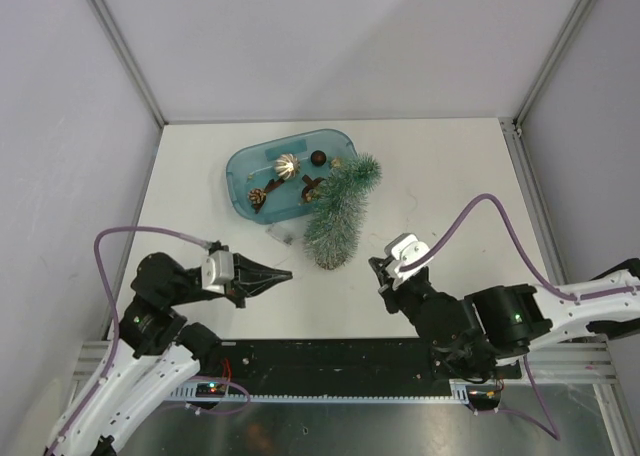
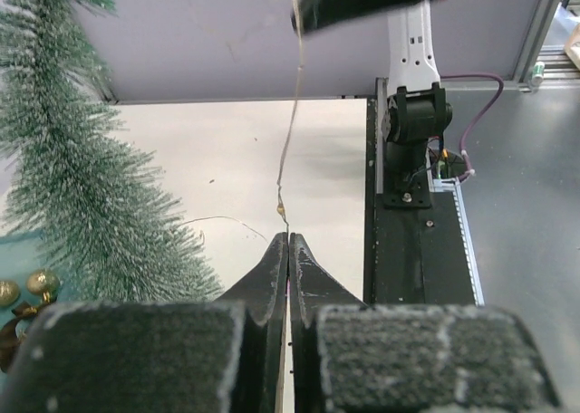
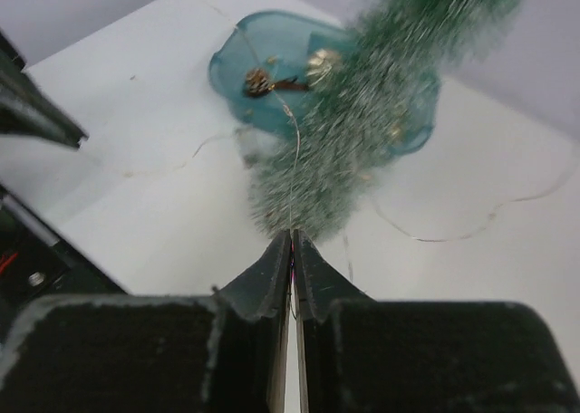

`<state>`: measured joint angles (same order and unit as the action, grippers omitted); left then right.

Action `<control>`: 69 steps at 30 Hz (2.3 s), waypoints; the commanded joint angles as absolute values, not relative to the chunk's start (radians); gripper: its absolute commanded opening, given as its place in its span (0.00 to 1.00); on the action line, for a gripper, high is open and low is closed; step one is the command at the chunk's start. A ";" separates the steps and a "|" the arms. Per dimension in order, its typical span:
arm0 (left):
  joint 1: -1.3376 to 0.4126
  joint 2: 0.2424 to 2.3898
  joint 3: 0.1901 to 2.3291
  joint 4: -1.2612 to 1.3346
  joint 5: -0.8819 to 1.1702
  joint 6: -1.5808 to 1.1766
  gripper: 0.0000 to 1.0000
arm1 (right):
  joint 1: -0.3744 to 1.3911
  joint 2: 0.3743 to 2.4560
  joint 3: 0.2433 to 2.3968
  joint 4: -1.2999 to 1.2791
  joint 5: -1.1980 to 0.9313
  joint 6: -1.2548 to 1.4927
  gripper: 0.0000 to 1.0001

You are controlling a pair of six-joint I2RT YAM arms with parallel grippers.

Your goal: Decorate the small christmas tree

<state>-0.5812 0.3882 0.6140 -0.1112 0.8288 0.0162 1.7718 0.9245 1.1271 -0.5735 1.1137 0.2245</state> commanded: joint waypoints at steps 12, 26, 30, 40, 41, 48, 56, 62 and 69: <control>-0.564 0.233 0.607 -0.397 0.662 0.142 0.00 | 1.658 1.085 1.374 0.354 1.192 -0.973 0.09; -0.561 0.442 0.669 -0.252 0.211 0.086 0.00 | 1.022 1.461 1.925 -0.191 0.597 -0.569 0.09; -0.549 0.551 0.688 -0.144 0.137 0.121 0.00 | 0.913 1.554 1.989 -0.217 0.500 -0.521 0.08; -0.501 0.837 0.749 0.195 -0.089 0.198 0.17 | 0.745 1.704 2.057 -0.188 0.362 -0.440 0.08; -0.501 0.862 0.761 0.212 -0.073 0.197 0.32 | 0.723 1.729 2.070 -0.190 0.354 -0.432 0.08; -0.500 0.929 0.807 0.244 0.131 0.186 0.78 | 0.580 1.881 2.137 -0.197 0.307 -0.351 0.07; -0.500 0.921 0.786 0.253 0.166 0.192 0.80 | 0.472 2.009 2.171 -0.201 0.273 -0.274 0.07; -0.500 0.907 0.760 0.257 0.178 0.178 0.81 | 0.416 2.071 2.181 -0.210 0.291 -0.232 0.07; -0.500 0.869 0.752 0.251 0.245 0.143 0.81 | 0.362 2.127 2.175 -0.206 0.324 -0.217 0.07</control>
